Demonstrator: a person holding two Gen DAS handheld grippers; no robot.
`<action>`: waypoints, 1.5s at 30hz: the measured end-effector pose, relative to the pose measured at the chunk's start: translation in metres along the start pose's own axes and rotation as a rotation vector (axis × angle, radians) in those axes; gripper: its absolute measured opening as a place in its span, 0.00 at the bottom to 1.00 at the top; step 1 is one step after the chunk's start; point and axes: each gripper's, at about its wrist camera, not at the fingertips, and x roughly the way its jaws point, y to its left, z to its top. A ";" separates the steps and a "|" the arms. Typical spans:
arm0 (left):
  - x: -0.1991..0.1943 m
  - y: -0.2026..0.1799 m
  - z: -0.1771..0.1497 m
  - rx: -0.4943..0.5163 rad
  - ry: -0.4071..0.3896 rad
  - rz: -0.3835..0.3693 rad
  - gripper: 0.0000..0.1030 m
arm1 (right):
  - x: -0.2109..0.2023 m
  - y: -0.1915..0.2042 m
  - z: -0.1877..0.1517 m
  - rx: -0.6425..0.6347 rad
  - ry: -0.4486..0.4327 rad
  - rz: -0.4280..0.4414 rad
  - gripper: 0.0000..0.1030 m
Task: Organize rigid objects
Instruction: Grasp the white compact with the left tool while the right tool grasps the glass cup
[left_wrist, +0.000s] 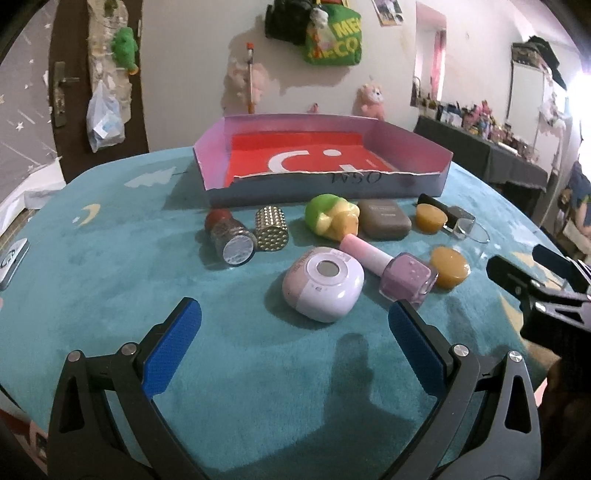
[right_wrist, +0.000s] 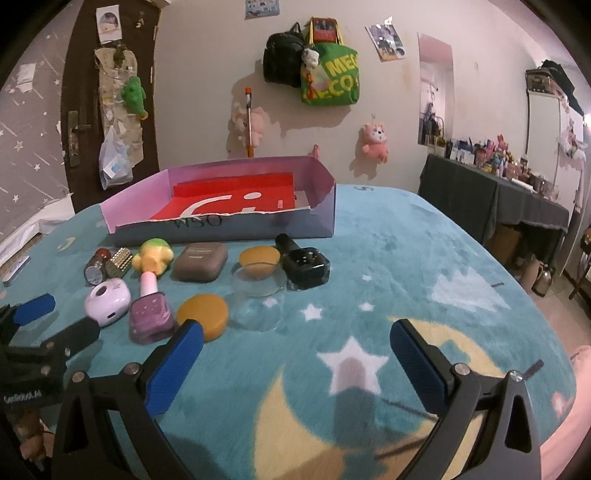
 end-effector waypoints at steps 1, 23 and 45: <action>0.000 0.000 0.002 0.003 0.005 0.001 1.00 | 0.002 -0.002 0.003 0.007 0.009 0.003 1.00; 0.037 -0.003 0.039 0.089 0.162 -0.061 0.97 | 0.045 -0.011 0.038 -0.021 0.212 0.040 0.98; 0.043 -0.015 0.039 0.155 0.218 -0.107 0.48 | 0.051 -0.005 0.034 -0.016 0.259 0.215 0.42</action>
